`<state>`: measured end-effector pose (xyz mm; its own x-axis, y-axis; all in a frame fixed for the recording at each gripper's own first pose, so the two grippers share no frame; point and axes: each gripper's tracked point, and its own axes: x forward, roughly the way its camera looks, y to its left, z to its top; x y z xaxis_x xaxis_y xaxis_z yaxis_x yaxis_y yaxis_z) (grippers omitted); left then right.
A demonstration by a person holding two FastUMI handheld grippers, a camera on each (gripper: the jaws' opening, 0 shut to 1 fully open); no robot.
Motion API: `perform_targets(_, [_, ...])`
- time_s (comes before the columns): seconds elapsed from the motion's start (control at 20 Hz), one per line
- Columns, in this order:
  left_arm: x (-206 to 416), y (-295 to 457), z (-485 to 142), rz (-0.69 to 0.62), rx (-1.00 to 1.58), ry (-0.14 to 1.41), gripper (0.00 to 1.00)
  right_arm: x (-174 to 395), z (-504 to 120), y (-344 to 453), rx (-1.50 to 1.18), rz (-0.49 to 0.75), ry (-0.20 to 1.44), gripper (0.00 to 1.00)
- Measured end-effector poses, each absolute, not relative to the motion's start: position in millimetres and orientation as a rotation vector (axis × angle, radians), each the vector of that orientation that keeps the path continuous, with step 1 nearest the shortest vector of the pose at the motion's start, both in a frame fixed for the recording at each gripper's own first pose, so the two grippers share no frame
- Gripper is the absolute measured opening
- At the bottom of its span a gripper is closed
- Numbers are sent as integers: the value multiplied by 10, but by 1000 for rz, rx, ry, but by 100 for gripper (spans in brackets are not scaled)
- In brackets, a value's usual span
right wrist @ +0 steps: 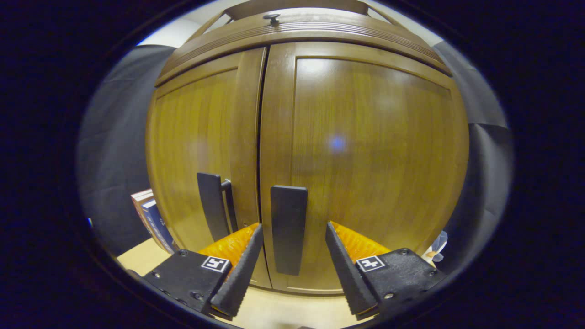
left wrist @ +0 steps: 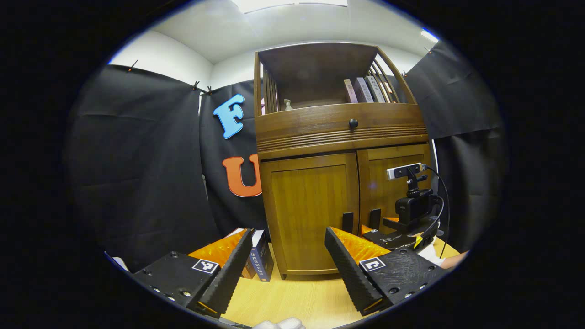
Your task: Open the right door of the double-door shoe cabinet with the right hand, and open the left door with the left hand.
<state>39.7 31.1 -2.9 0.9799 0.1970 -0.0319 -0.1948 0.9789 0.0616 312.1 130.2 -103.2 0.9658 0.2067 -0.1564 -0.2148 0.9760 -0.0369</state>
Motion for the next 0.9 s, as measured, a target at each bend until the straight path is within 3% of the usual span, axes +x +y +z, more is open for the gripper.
perform_targets(0.1, [443,306,-29,178,50,44,96,3125,-1015,1286,-44,194,142,77])
perform_targets(0.15, [451,323,-18,173,51,39,100,3159,-1030,1354,-35,217,146,67])
perform_targets(0.35, [462,321,-7,151,57,32,96,3163,-1069,1416,-21,211,160,36])
perform_targets(0.8, [369,35,-158,45,20,52,96,2932,-1083,1377,-17,253,199,31])
perform_targets(0.85, [354,23,-153,36,22,48,100,2891,-1101,1366,-20,255,198,30])
perform_targets(0.9, [335,10,-146,27,24,44,96,2837,-1094,1340,-28,256,194,30])
